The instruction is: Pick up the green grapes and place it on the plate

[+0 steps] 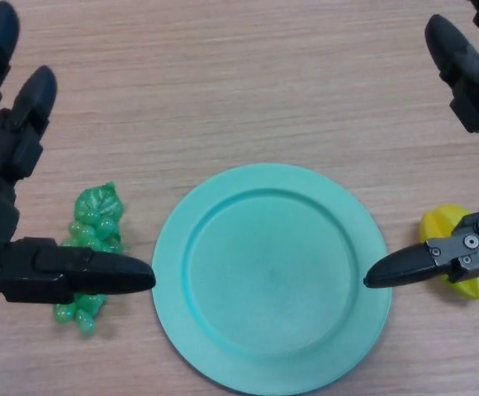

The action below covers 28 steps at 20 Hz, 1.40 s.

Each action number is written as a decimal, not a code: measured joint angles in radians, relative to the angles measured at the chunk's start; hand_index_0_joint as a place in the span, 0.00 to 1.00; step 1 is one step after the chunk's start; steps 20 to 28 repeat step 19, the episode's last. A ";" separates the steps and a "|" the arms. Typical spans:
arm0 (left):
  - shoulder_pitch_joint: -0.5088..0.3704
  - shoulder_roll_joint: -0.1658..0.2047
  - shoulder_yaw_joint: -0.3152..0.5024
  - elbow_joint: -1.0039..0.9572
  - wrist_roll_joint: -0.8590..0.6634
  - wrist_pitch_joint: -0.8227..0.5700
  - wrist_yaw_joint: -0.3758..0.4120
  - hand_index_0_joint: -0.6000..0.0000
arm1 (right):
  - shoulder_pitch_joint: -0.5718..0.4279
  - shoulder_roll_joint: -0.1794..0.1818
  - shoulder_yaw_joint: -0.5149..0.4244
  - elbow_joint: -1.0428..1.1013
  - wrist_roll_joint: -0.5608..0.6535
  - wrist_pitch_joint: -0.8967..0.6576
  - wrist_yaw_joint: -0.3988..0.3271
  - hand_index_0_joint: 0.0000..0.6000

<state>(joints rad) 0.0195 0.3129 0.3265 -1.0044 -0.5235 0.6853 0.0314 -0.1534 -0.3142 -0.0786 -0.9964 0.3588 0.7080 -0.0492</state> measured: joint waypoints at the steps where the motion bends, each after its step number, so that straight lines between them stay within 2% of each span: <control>1: 0.003 -0.012 0.000 0.000 0.021 -0.018 -0.023 1.00 | 0.007 -0.002 0.001 0.000 0.000 0.000 0.000 0.00; 4: 0.007 -0.046 0.000 0.000 0.068 -0.049 -0.064 1.00 | 0.008 -0.012 0.005 0.000 0.000 0.000 0.000 0.00; 11: -0.006 -0.044 -0.001 0.000 0.108 -0.049 -0.089 1.00 | 0.037 -0.026 0.006 0.000 0.000 -0.009 0.009 0.00; 14: -0.006 -0.045 -0.035 0.018 0.169 -0.065 -0.100 1.00 | 0.056 -0.050 0.005 0.000 -0.002 -0.037 0.010 0.00; 18: -0.010 -0.045 -0.039 0.019 0.223 -0.074 -0.138 1.00 | 0.069 -0.034 0.021 0.000 -0.062 -0.063 0.081 0.00; 28: -0.010 -0.045 -0.039 0.019 0.226 -0.078 -0.141 1.00 | 0.068 -0.028 0.021 0.000 -0.062 -0.063 0.085 0.00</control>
